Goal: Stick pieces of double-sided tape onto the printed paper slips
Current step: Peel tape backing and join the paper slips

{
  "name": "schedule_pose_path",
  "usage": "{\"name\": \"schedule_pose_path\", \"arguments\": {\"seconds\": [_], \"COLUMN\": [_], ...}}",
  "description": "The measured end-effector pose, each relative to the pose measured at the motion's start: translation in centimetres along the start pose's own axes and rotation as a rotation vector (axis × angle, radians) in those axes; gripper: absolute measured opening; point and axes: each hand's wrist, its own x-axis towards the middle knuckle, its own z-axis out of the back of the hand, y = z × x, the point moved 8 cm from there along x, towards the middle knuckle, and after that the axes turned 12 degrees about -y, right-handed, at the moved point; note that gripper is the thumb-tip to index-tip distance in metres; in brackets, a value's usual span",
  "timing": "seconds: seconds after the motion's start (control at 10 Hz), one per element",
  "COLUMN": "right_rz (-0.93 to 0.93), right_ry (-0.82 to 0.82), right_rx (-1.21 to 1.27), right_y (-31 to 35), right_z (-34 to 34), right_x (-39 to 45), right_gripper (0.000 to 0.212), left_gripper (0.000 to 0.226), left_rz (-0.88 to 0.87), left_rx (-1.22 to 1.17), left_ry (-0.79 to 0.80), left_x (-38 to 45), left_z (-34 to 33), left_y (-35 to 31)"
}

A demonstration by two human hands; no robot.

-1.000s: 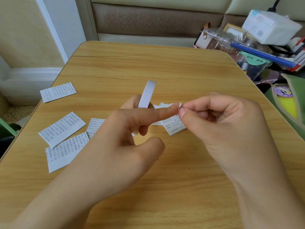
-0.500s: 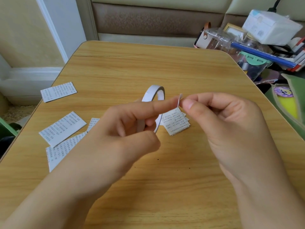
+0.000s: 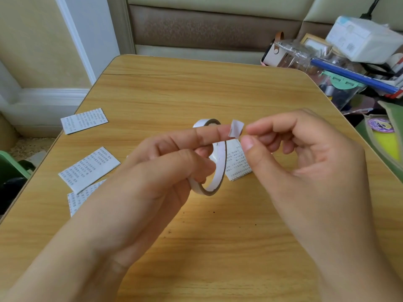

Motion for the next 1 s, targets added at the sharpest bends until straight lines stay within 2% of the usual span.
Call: {"name": "schedule_pose_path", "arguments": {"seconds": [0.1, 0.2, 0.3, 0.4, 0.7, 0.9, 1.0], "right_rz": [-0.035, -0.118, -0.215, -0.292, -0.374, -0.422, -0.447], "right_ry": [-0.024, -0.048, -0.059, -0.072, -0.083, -0.103, -0.099], "right_rx": [0.006, 0.060, 0.141, 0.193, 0.263, 0.311, 0.329], "right_y": [-0.2, -0.5, -1.2, -1.8, -2.3, -2.6, -2.8], "right_z": [0.0, 0.1, 0.0, 0.0, 0.1, 0.2, -0.1], "right_x": [-0.1, -0.1, -0.2, -0.3, -0.2, -0.3, -0.3], "right_gripper": [0.007, 0.009, 0.009, 0.010, 0.008, 0.020, 0.017], "left_gripper": [0.038, 0.049, 0.043, 0.044, 0.055, 0.059, 0.061], "left_rz": [-0.019, -0.088, -0.197, -0.288, -0.428, -0.531, -0.554], "left_rx": [0.015, 0.048, 0.118, 0.291, 0.604, 0.706, 0.756], "left_ry": [-0.003, -0.008, 0.011, -0.012, -0.056, -0.050, -0.054], "left_x": [-0.1, -0.2, -0.6, -0.8, -1.3, -1.7, -1.8], "left_z": [0.0, 0.1, -0.3, -0.3, -0.8, -1.5, -1.6], "left_y": [0.0, -0.2, -0.7, -0.9, -1.1, -1.7, -1.6]}}
